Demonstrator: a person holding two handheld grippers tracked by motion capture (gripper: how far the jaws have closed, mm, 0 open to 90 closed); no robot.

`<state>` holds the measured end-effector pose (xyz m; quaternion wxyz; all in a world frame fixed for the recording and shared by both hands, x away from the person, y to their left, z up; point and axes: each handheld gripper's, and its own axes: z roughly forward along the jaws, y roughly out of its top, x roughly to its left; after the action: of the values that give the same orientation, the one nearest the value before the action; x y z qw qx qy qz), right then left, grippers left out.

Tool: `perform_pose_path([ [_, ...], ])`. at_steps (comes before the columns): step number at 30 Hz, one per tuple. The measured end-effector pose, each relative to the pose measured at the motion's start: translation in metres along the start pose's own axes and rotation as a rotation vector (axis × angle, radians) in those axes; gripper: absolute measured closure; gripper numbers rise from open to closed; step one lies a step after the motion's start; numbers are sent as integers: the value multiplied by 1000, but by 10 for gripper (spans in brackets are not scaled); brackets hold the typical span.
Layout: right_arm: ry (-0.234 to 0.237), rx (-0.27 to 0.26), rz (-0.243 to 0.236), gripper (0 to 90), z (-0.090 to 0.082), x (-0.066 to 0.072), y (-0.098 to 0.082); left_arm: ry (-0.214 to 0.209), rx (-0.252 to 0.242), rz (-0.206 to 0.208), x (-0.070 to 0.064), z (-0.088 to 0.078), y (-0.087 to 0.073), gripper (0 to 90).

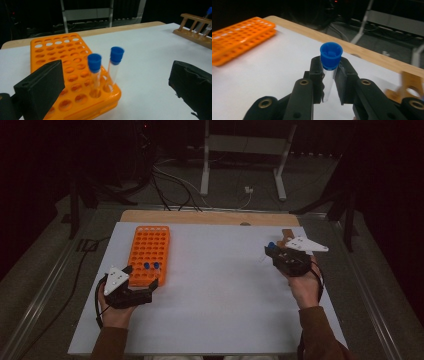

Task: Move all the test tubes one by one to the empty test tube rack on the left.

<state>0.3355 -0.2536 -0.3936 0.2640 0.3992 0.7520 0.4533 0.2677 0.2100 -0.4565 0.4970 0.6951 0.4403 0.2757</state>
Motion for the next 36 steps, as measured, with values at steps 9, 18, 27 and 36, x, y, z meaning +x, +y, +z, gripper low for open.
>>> perform_pose_path([
  [9,85,4,-14,763,16,24,5,-26,-17,40,-14,0,7,10],
  [18,176,9,-24,762,27,49,12,-101,-17,63,-36,3,16,18],
  [27,260,33,-64,762,42,81,22,-196,33,78,-57,24,23,24],
  [36,343,36,-83,761,46,111,31,-221,50,87,-72,41,30,71],
])
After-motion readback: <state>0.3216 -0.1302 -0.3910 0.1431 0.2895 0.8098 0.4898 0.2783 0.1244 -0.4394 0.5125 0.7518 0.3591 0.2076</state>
